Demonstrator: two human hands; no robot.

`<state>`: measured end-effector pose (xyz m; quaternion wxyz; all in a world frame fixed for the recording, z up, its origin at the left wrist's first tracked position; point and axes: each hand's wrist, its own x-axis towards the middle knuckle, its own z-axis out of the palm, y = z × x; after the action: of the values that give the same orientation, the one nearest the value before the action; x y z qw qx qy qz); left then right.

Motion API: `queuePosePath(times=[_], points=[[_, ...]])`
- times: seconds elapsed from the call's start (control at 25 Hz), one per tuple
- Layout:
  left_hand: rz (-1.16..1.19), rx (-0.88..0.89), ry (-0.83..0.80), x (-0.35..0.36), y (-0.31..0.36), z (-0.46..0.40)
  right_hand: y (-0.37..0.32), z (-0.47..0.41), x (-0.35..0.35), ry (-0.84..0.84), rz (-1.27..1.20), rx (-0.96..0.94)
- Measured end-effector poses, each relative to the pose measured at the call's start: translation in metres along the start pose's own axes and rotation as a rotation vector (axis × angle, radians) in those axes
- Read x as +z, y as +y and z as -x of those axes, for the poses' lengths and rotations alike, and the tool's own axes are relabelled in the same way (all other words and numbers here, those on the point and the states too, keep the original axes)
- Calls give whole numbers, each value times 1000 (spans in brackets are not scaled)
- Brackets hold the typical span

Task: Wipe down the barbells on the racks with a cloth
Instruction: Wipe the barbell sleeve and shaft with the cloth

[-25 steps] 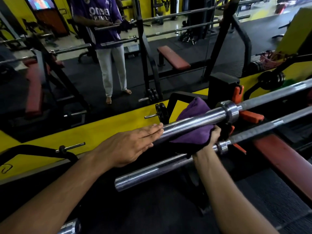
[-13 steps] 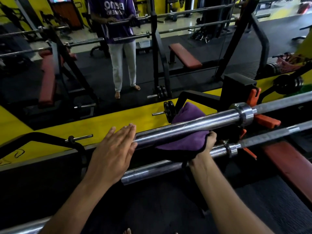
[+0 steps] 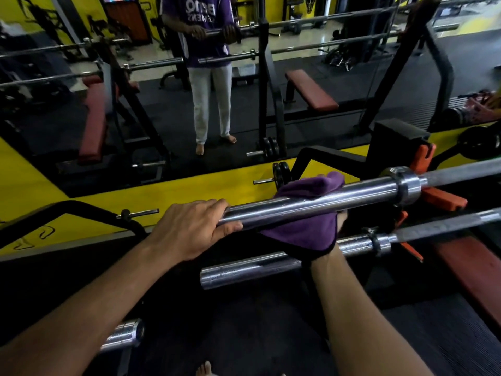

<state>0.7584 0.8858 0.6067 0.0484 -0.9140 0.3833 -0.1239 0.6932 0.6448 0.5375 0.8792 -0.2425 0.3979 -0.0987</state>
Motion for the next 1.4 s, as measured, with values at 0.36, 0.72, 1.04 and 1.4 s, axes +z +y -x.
queuePosePath(times=[0.36, 0.72, 1.04, 1.4], points=[[474, -125, 129, 11, -13, 33, 40, 55, 12, -108, 4, -77], [472, 240, -6, 11, -59, 64, 58, 79, 49, 114, -204, -236], [694, 382, 25, -30, -135, 55, 155, 130, 132, 161, -268, -101], [544, 546, -54, 16, -121, 72, 120, 116, 121, 244, -266, -347]])
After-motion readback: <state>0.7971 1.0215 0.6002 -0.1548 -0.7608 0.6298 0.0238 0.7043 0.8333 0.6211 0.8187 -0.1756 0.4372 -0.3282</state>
